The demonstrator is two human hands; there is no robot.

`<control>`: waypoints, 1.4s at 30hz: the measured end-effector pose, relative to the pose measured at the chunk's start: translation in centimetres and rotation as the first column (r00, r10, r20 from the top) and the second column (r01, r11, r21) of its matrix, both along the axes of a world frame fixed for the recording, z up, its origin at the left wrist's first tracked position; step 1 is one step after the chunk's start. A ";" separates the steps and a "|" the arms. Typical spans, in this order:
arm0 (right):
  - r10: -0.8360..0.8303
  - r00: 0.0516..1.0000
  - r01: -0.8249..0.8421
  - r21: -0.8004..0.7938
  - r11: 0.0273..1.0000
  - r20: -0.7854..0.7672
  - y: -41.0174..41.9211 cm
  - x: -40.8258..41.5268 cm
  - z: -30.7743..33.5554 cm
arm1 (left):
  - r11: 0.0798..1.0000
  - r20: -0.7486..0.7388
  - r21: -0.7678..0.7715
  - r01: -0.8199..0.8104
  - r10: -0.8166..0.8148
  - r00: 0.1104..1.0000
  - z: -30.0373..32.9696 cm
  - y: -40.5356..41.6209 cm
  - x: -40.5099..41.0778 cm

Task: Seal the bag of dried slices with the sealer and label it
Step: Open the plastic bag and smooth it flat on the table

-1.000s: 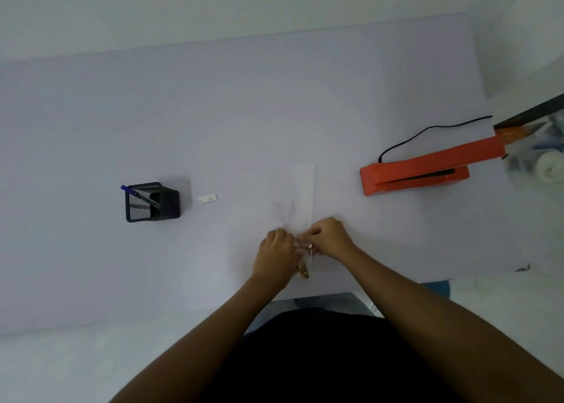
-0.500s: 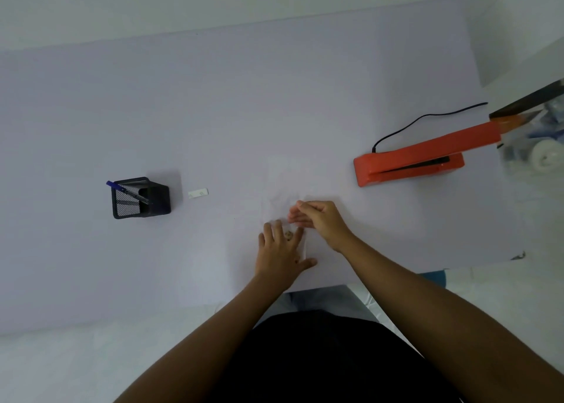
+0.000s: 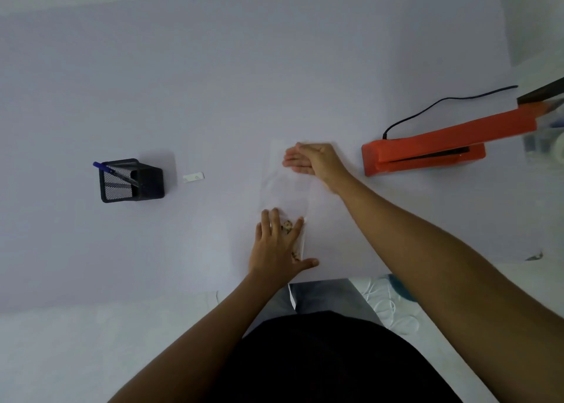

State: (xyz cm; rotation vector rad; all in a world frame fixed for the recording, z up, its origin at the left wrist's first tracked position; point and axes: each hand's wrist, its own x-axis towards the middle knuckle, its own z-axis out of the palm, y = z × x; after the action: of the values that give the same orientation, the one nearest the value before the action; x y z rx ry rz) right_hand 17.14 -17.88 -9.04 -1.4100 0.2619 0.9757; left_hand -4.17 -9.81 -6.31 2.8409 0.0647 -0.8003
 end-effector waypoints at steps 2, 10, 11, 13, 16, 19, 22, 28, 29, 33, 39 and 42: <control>-0.057 0.998 0.057 0.001 0.998 0.030 0.3 1.8 -0.1 | 1.000 -0.007 0.003 -0.002 0.002 1.000 0.0 0.0 0.0; -0.129 0.988 0.126 0.034 0.991 0.080 0.4 0.6 0.6 | 0.997 -0.058 0.078 -0.017 0.021 0.998 1.0 -0.6 0.0; -0.107 0.993 0.104 0.048 0.993 0.053 0.3 -0.5 0.9 | 0.996 -0.070 0.084 -0.017 0.023 0.997 1.1 -0.7 0.0; 0.008 1.000 -0.008 0.057 0.998 0.001 0.0 -3.2 1.2 | 0.996 -0.092 0.090 -0.013 0.022 0.996 1.2 -0.8 0.0; 0.212 0.977 -0.209 0.066 0.976 -0.038 -0.1 -7.0 1.1 | 0.996 -0.111 0.089 -0.012 0.022 0.994 1.2 -0.9 0.2; 0.239 0.968 -0.232 0.084 0.969 -0.082 0.0 -7.9 0.7 | 0.996 -0.130 0.093 -0.005 0.017 0.991 1.2 -0.8 0.5; 0.325 0.941 -0.318 0.083 0.944 -0.092 0.5 -6.8 0.6 | 0.995 -0.149 0.098 0.014 0.001 0.989 1.3 -0.8 0.5; 0.232 0.972 -0.230 0.035 0.973 -0.045 2.7 -1.3 0.2 | 0.996 -0.144 0.090 -0.004 0.017 0.989 1.3 -1.0 0.7; 0.177 0.984 -0.176 0.028 0.984 -0.038 2.9 0.2 0.3 | 0.996 -0.138 0.094 -0.002 0.015 0.990 1.3 -1.0 0.7; 0.193 0.981 -0.193 0.016 0.981 -0.010 3.4 3.6 0.5 | 0.996 -0.125 0.091 0.016 -0.005 0.992 1.2 -0.9 0.6; 0.187 0.982 -0.187 0.017 0.982 0.019 3.5 3.2 0.4 | 1.000 -0.031 0.009 -0.018 0.018 0.999 0.9 -0.1 0.8; 0.144 0.988 -0.146 0.025 0.989 0.059 3.1 2.2 0.4 | 0.994 0.015 -0.042 -0.104 0.105 0.994 1.1 0.3 1.0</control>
State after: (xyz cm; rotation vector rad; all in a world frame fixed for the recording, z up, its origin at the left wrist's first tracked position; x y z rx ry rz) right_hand 19.35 -14.75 -8.63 -1.4428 0.1034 1.0523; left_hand -3.22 -9.52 -5.17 2.7793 0.1909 -0.7462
